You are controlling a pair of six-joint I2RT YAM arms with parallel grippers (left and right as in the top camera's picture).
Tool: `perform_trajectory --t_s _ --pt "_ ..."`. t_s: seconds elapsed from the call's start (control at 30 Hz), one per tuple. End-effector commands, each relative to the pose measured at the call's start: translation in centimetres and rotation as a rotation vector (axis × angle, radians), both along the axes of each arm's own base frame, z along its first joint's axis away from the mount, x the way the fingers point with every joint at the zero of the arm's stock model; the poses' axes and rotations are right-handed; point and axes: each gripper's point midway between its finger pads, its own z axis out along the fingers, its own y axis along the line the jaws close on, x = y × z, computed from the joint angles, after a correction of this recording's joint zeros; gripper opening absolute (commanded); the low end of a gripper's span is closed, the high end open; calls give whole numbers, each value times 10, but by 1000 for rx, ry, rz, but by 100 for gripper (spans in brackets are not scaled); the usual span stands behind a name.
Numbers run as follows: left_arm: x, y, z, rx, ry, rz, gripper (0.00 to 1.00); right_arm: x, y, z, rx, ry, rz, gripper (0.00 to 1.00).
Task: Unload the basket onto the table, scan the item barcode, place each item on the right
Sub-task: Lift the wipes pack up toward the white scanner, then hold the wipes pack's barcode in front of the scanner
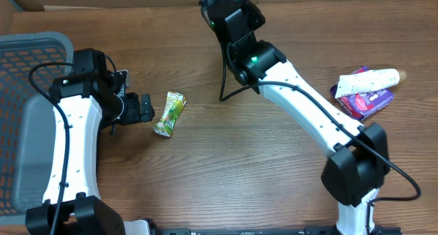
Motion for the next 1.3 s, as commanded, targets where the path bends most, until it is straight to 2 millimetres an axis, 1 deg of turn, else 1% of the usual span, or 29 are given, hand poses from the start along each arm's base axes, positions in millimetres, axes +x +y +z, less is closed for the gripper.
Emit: perform_trajectory --t_s 0.0,0.07,0.13,0.2,0.27,0.37,0.43,0.5,0.57,0.63,0.73,0.83,0.93,1.03,1.2,1.27 --pt "2 0 0 -3 -3 -14 99 19 0 -15 -263 24 142 4" --pt "2 0 0 -3 -3 -14 99 27 5 -31 -381 47 237 4" --pt "2 0 0 -3 -3 -14 100 37 5 -36 -434 29 273 4" --pt "2 0 0 -3 -3 -14 99 50 2 -30 -406 -33 257 4" --pt "2 0 0 -3 -3 -14 100 59 1 -23 -374 -80 267 4" --pt "2 0 0 -3 -3 -14 100 67 3 -17 -333 -124 318 4" --pt "2 0 0 -3 -3 -14 100 73 2 -18 -309 -136 367 4" --pt "2 0 0 -3 -3 -14 100 79 -3 -23 -304 -141 367 4" --pt "2 0 0 -3 -3 -14 100 84 -6 -31 -305 -137 359 4" --pt "2 0 0 -3 -3 -14 100 88 -6 -46 -310 -116 364 4" --pt "2 0 0 -3 -3 -14 100 90 -3 -63 -313 -91 380 4" --pt "2 0 0 -3 -3 -14 99 91 0 -75 -312 -77 396 4" --pt "2 0 0 -3 -4 -14 100 93 -1 -83 -318 -65 390 4" --pt "2 0 0 -3 -3 -14 100 94 -4 -85 -325 -61 373 4" --pt "2 0 0 -3 -3 -14 100 96 -11 -81 -345 -70 332 4" --pt "2 0 0 -3 -3 -14 100 95 -9 -79 -344 -74 335 4"
